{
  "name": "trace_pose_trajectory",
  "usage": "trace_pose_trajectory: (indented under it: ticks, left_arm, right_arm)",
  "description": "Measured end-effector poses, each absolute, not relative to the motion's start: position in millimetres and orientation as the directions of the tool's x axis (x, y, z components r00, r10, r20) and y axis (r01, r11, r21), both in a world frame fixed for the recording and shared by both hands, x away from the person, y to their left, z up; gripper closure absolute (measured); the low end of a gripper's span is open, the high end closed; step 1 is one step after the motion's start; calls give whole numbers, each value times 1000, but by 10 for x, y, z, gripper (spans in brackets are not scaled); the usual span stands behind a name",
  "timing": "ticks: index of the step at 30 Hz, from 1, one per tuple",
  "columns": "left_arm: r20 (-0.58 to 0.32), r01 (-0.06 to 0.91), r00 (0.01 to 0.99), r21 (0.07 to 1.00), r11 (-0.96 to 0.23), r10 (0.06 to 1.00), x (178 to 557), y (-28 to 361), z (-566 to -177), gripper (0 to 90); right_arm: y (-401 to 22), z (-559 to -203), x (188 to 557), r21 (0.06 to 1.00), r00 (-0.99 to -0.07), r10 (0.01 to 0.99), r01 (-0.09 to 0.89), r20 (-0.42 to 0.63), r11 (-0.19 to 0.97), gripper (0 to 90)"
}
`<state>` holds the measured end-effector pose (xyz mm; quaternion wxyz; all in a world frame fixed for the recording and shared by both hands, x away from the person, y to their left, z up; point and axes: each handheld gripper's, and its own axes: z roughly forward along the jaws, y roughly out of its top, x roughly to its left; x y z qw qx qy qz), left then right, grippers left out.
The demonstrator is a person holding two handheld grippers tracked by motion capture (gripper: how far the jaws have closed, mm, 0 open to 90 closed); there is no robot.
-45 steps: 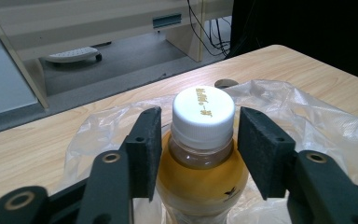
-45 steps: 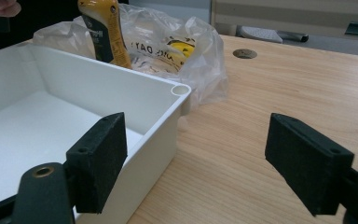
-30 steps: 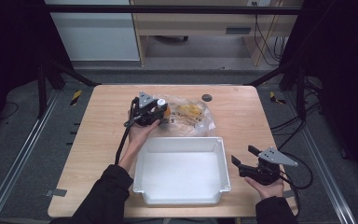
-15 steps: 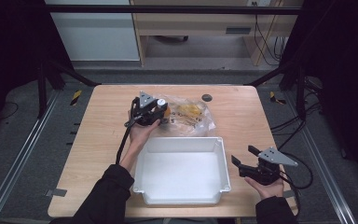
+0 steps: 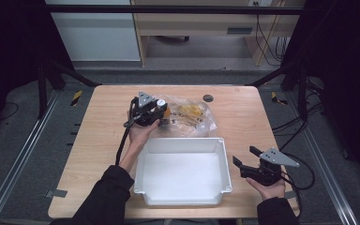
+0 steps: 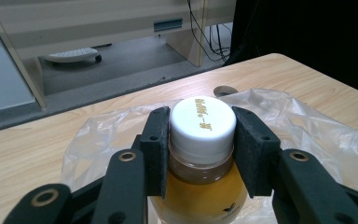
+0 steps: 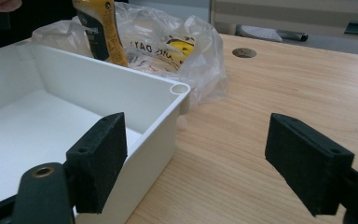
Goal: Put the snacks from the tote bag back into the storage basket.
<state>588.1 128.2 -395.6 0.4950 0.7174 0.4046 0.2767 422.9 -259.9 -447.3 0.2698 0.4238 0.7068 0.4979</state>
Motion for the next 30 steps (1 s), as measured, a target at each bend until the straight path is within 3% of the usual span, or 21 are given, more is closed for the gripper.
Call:
trace_pose_trajectory:
  ticks: [30]
  left_arm:
    - [16,214,507,966,-144,862,5661,1437,-3420,588]
  right_arm:
    - [-2595,-4469,4225,933,-496,867,328,39,145,209]
